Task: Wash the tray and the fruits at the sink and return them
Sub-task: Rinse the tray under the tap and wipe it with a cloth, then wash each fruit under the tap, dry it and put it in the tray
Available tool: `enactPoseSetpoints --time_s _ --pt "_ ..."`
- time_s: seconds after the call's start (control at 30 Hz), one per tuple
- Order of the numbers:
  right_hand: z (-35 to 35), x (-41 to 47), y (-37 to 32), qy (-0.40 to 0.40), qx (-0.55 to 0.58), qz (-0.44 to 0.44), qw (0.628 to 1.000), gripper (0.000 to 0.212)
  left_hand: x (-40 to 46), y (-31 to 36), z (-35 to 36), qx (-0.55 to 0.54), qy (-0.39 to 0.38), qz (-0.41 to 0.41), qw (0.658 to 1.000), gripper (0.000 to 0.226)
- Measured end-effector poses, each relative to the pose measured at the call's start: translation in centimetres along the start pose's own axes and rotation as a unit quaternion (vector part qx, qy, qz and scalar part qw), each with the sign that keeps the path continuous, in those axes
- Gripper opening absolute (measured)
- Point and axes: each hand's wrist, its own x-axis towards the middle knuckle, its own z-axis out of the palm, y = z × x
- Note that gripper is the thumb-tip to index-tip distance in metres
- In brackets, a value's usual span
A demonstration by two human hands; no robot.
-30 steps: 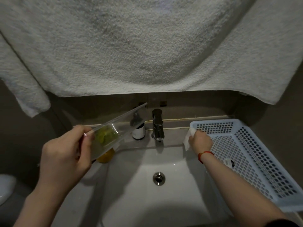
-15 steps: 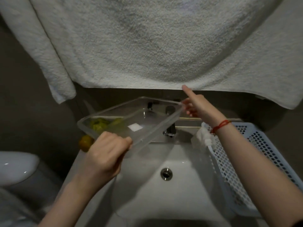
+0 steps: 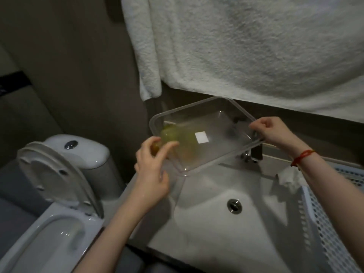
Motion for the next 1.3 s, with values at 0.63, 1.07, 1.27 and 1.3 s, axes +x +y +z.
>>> enactPoseSetpoints --time_s 0.63,1.07,1.27,1.3 --pt "20.2 -0.8 -4.3 -0.145 -0.381 -0.158 0.899 0.027 -9.5 -10.3 -0.3 -0.343 0.284 -0.538 0.715 0.023" --pt "25.2 -1.0 -4.0 -0.155 -0.506 -0.153 0.835 0.023 -9.9 -11.3 1.8 -0.377 0.316 -0.580 0.650 0.014" --pt "25.7 -0.9 -3.0 -0.159 -0.520 -0.155 0.824 0.026 -9.6 -12.4 3.2 -0.378 0.313 -0.598 0.634 0.028" --pt "25.8 -0.9 -2.9 -0.161 -0.520 -0.156 0.825 0.027 -9.6 -12.4 3.4 -0.373 0.310 -0.605 0.631 0.028"
